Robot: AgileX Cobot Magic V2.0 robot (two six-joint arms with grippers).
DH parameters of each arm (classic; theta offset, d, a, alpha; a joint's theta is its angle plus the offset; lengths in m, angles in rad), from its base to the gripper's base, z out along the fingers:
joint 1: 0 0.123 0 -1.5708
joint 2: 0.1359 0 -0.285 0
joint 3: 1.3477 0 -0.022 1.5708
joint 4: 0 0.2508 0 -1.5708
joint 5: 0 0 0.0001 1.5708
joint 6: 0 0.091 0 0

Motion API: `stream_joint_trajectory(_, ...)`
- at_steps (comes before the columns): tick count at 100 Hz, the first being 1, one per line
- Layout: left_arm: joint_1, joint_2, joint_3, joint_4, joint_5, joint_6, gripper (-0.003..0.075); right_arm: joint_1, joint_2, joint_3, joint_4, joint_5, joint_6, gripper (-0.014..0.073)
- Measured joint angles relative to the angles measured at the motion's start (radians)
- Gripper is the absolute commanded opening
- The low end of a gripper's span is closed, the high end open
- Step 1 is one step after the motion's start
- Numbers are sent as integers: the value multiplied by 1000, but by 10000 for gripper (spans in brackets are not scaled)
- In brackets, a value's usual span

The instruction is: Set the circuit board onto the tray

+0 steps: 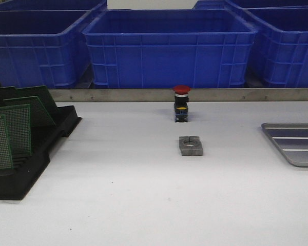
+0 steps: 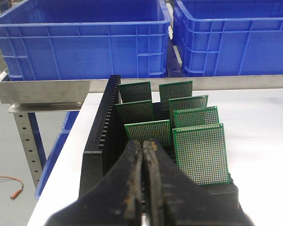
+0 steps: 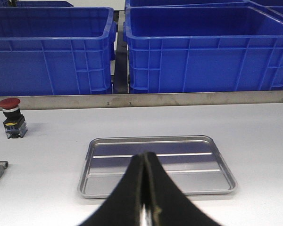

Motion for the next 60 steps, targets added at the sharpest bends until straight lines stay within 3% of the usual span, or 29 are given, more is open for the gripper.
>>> stream_joint_trajectory(28,0,0,0,2,-15,0,-20,0,0,0,0,0,0,-61)
stream_joint_trajectory(47,0,0,0,-7,-157,0,-20,0,0,0,0,0,0,-61)
stream_joint_trajectory(60,0,0,-25,-9,-95,0,-20,0,0,0,0,0,0,-61)
